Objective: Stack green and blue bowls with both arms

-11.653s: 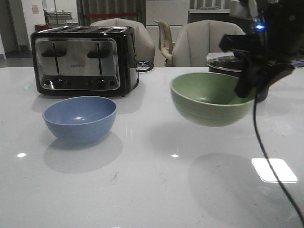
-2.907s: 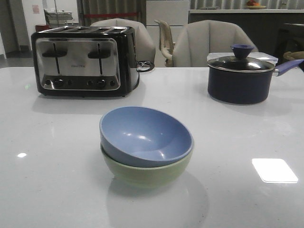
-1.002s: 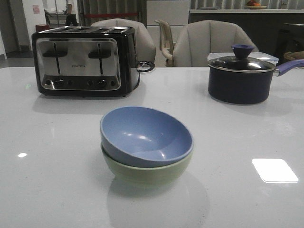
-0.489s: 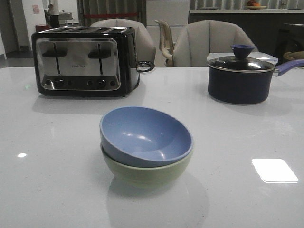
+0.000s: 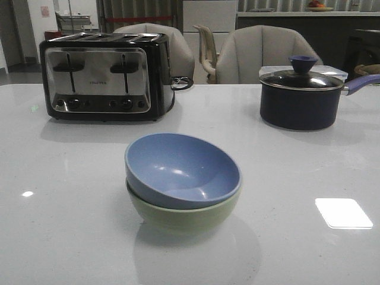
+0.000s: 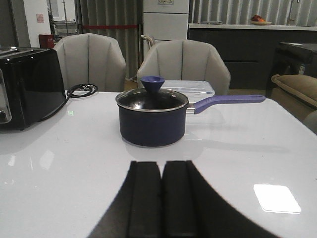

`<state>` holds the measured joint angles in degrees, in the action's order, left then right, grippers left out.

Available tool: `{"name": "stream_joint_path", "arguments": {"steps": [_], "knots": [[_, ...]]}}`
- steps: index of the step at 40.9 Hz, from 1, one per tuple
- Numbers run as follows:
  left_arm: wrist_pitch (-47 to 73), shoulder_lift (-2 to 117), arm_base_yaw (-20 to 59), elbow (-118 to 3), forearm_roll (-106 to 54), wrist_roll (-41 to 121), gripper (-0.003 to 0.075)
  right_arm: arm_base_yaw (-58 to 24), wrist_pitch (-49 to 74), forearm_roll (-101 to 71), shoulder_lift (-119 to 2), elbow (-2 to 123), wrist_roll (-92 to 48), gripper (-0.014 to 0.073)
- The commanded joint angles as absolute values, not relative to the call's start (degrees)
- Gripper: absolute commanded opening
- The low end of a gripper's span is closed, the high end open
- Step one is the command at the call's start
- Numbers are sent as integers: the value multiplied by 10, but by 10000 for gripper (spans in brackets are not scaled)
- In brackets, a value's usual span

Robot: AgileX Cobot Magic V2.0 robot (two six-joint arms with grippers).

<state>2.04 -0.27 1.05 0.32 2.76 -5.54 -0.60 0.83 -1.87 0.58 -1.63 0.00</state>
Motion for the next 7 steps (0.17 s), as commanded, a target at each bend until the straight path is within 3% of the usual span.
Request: {"name": "stream_joint_path", "arguments": {"steps": [1,7], "knots": [[-29,-14,10,14,27,-60,102,-3,-44,-11,18,-16,0,34],[-29,-14,10,14,27,-60,102,-3,-44,-11,18,-16,0,34]]}}
